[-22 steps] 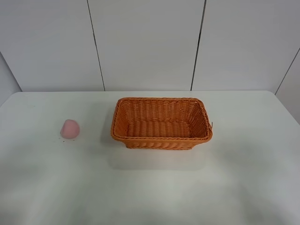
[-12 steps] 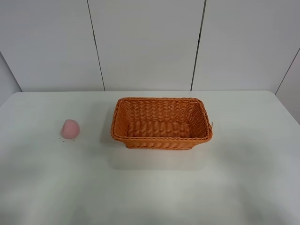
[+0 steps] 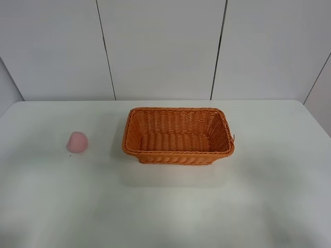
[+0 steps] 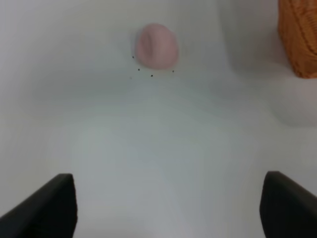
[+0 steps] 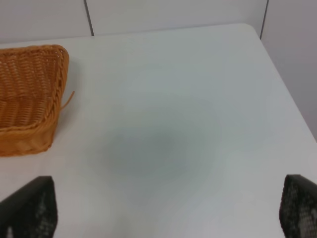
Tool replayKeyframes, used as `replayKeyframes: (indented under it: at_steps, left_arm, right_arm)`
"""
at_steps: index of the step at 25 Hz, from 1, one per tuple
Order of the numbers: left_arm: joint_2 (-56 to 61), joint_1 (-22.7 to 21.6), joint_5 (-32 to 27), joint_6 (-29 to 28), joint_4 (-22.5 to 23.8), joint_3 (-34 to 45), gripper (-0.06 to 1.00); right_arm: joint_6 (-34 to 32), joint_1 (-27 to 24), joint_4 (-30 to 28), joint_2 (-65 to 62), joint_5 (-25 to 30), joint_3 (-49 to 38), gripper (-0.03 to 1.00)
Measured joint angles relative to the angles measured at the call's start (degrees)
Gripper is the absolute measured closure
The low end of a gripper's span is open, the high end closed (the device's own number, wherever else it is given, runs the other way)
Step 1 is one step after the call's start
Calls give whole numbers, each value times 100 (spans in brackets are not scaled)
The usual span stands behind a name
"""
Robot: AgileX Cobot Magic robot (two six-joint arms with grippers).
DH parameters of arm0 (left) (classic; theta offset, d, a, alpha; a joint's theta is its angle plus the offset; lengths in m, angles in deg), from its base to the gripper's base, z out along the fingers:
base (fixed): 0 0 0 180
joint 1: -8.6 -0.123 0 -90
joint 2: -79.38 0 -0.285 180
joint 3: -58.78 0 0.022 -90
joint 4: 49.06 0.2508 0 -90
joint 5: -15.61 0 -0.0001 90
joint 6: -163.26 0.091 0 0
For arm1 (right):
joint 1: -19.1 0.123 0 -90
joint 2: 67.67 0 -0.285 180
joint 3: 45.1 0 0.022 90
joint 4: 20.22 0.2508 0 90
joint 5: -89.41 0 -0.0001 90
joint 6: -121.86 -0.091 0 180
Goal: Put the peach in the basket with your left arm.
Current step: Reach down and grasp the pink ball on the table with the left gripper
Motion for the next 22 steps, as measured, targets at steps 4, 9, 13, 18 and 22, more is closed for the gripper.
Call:
replayKeyframes:
  at_steps: [4, 9, 13, 18, 22]
  left_arm:
    - [-1786, 0, 600, 0, 0, -556, 9]
    - [-4066, 0, 995, 94, 0, -1515, 9]
    - [-5628, 0, 1013, 143, 0, -2508, 9]
    - [-7140, 0, 1037, 143, 0, -3724, 9]
    - [-8027, 0, 1054, 143, 0, -4364, 9]
  right_arm:
    - [0, 0, 0, 0, 0, 0, 27]
    - [0, 0, 0, 0, 0, 0, 27]
    - [0, 0, 0, 0, 0, 0, 27]
    - [0, 0, 0, 0, 0, 0, 27]
    - [0, 0, 0, 0, 0, 0, 27]
